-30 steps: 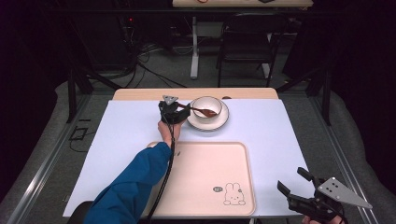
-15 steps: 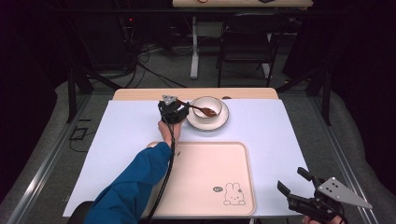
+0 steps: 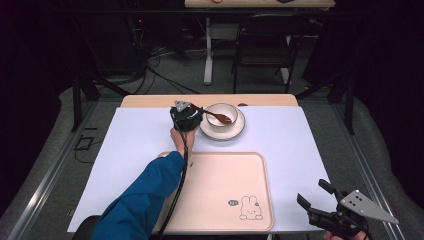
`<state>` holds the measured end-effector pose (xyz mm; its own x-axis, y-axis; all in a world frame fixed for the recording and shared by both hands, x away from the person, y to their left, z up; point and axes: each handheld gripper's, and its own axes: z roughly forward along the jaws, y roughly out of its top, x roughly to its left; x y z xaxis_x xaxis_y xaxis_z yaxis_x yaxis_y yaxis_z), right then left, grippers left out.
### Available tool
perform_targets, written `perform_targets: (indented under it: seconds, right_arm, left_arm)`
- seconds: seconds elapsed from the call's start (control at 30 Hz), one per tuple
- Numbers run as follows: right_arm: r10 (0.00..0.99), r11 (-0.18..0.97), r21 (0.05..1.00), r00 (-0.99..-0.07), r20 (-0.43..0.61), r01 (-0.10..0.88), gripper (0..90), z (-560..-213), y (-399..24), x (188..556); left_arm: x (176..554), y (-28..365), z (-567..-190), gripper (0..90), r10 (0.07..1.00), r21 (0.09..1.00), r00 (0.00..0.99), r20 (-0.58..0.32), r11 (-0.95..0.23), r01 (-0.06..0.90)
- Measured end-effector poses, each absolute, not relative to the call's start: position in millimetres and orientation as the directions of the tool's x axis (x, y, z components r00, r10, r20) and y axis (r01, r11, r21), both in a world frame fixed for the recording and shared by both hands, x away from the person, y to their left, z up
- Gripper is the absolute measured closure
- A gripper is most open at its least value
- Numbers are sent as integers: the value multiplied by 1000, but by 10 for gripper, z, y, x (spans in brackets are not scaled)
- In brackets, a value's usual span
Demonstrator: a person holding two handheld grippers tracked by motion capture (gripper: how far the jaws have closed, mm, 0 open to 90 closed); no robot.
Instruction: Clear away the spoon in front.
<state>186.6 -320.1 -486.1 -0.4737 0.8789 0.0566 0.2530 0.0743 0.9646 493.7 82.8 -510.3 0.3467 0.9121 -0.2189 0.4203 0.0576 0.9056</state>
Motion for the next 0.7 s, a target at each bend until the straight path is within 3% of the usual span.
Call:
perform_targets:
  seconds: [0.2,0.53,0.7]
  right_arm:
    - [879,72,964,-473,59,255,140,-4861,-3200,1865]
    - [879,73,965,-473,58,253,140,-4861,-3200,1865]
    - [879,72,964,-473,59,254,140,-4862,-3202,1864]
  left_arm:
    - [4942,834,-5099,680,907,905,346,-238,77,419]
    - [4989,914,-5244,648,908,866,291,-303,134,482]
    - [5010,924,-5251,571,910,877,297,-289,128,464]
